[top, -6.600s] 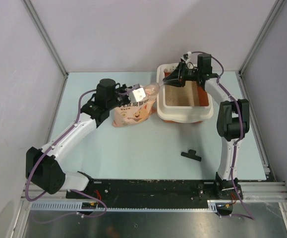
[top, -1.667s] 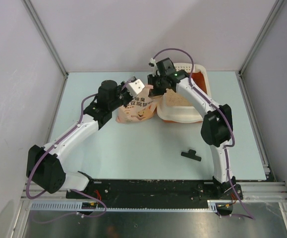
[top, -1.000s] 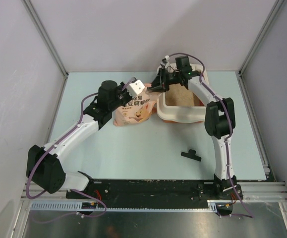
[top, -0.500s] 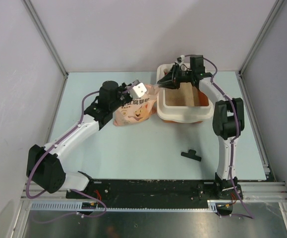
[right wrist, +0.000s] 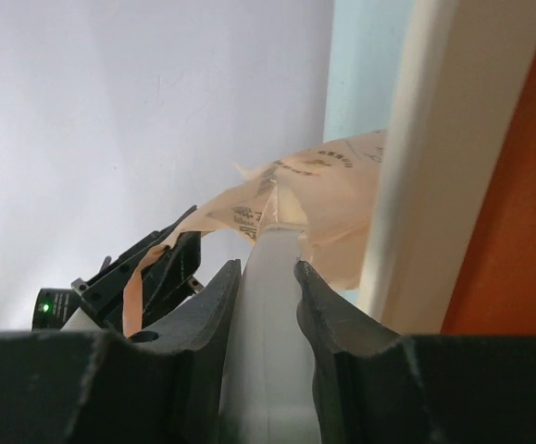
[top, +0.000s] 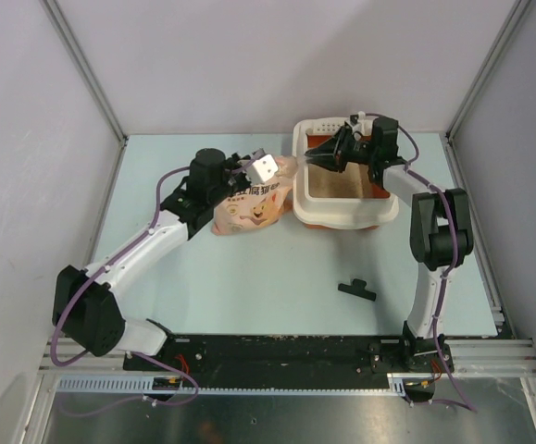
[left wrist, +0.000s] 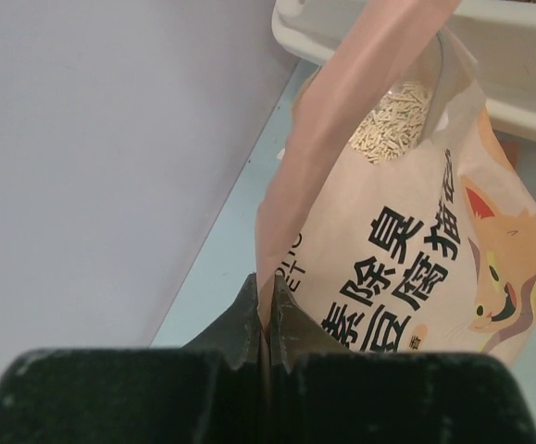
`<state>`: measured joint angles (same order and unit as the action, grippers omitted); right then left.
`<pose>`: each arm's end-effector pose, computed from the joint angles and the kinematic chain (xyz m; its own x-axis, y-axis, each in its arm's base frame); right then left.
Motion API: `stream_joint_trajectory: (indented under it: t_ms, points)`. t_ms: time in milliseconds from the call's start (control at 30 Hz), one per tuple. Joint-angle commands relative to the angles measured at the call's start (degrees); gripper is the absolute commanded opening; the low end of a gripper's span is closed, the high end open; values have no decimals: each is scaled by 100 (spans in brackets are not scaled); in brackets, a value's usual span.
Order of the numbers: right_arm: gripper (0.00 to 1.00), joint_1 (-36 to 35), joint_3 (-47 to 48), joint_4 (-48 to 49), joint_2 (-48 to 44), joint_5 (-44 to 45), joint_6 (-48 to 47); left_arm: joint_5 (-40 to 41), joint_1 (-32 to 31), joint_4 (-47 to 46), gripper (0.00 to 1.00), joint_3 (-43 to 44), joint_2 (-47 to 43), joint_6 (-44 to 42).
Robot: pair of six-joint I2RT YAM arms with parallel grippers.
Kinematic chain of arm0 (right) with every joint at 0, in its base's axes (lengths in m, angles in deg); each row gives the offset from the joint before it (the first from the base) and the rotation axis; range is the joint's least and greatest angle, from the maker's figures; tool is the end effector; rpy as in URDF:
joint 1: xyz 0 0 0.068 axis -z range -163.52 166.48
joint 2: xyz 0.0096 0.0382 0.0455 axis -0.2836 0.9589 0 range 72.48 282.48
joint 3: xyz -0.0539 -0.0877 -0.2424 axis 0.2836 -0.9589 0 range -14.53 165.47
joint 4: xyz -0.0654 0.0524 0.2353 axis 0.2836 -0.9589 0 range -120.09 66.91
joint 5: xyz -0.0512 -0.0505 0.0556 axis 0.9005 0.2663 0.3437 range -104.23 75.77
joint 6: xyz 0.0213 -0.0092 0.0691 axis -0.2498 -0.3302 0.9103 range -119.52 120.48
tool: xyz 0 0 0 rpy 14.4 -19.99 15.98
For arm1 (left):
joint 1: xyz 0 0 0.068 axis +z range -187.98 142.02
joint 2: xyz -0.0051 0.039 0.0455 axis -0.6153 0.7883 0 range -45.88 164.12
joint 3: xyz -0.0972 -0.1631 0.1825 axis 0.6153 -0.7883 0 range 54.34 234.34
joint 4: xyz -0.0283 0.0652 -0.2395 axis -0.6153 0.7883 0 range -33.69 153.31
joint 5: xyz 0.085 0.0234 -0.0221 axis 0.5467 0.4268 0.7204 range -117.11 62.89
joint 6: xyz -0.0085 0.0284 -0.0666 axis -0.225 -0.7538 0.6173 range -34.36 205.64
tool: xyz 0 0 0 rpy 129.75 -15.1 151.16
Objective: Fill the litter box with clean litter
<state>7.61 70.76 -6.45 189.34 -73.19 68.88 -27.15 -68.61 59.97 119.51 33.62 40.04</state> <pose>0.4525 0.1232 0.2426 -0.9281 0.3405 -0.1505 -0.0937 0.1775 0.9796 0.2941 -0.1742 0.3225 0.1785 0.7247 -0.6655 0.5468 0.4893 0.6794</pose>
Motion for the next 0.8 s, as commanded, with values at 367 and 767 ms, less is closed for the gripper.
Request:
stream_joint_trajectory:
  t_ms: [367, 767]
  points:
    - [0, 341, -215, 656, -655, -467, 156, -76, -83, -885, 0, 515, -128, -317]
    - [0, 622, -242, 735, -761, -599, 305, -6, -83, -920, 0, 602, 12, -467]
